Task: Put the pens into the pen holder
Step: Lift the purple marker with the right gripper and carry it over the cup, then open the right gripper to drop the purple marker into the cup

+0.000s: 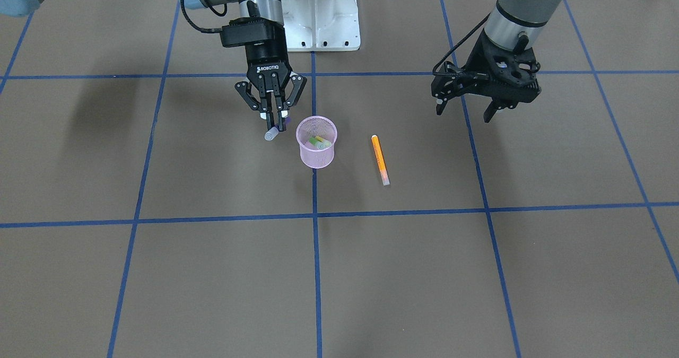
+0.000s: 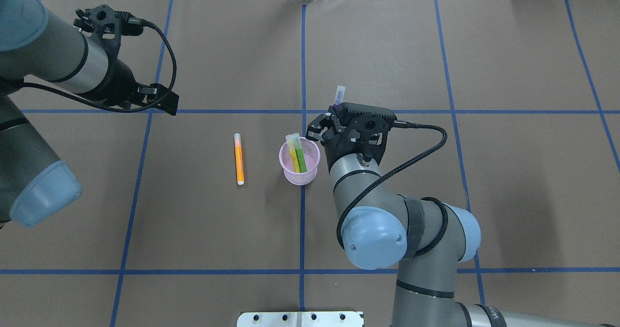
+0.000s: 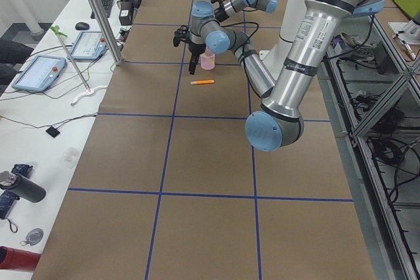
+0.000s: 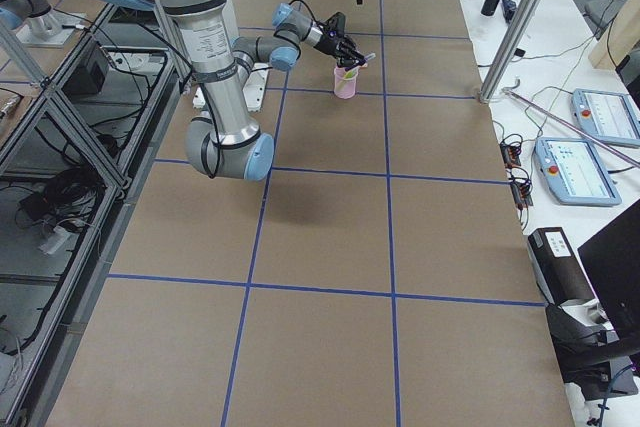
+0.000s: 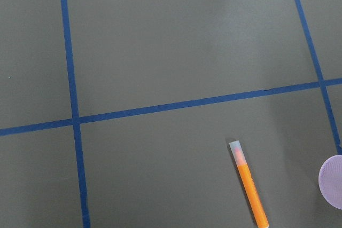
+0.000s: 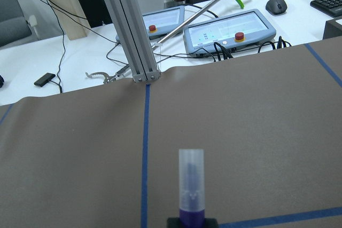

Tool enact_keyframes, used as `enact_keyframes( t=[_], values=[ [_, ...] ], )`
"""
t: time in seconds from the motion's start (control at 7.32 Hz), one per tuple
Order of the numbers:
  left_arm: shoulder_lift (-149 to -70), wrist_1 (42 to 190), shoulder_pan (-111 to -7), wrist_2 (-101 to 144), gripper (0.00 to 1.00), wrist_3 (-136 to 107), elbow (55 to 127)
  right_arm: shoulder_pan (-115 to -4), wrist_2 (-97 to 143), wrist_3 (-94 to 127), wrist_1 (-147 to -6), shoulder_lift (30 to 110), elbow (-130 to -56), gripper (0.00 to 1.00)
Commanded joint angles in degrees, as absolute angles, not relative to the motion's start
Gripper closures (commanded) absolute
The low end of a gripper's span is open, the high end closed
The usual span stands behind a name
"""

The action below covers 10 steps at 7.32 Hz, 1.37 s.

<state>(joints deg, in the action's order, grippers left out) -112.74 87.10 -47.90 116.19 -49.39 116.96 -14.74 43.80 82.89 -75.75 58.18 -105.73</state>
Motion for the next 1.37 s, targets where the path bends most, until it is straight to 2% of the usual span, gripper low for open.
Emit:
enact_keyframes(
  t=[0.0,0.27,0.41,0.55,0.68,0.96,1.23],
  values=[
    [-112.68,87.10,-47.81,116.10,0.00,-49.39,116.89,-13.36,40.70,82.71,-75.85,54.85,-99.86,1.00],
    [-112.59,87.10,-47.81,115.31,0.00,-49.39,116.89,-12.84,40.52,82.44,-76.03,54.84,-99.06,1.00],
    [-112.67,87.10,-47.81,115.31,0.00,-49.39,116.89,-12.22,40.43,82.53,-76.03,54.76,-99.05,0.88],
    [-112.68,87.10,-47.81,115.31,0.00,-49.39,116.89,-11.43,38.95,82.44,-76.03,54.41,-98.88,0.52],
    [-112.76,87.10,-47.81,115.31,0.00,-49.39,116.89,-11.25,38.50,82.18,-76.03,54.40,-98.79,0.02],
    [-112.76,87.19,-47.03,112.87,0.00,-49.57,116.89,-11.95,41.55,82.26,-75.94,52.56,-99.49,0.01],
    [-113.90,87.28,-45.19,112.59,0.00,-49.83,116.81,-19.03,58.09,82.09,-76.55,52.91,-101.42,0.01]
  ],
)
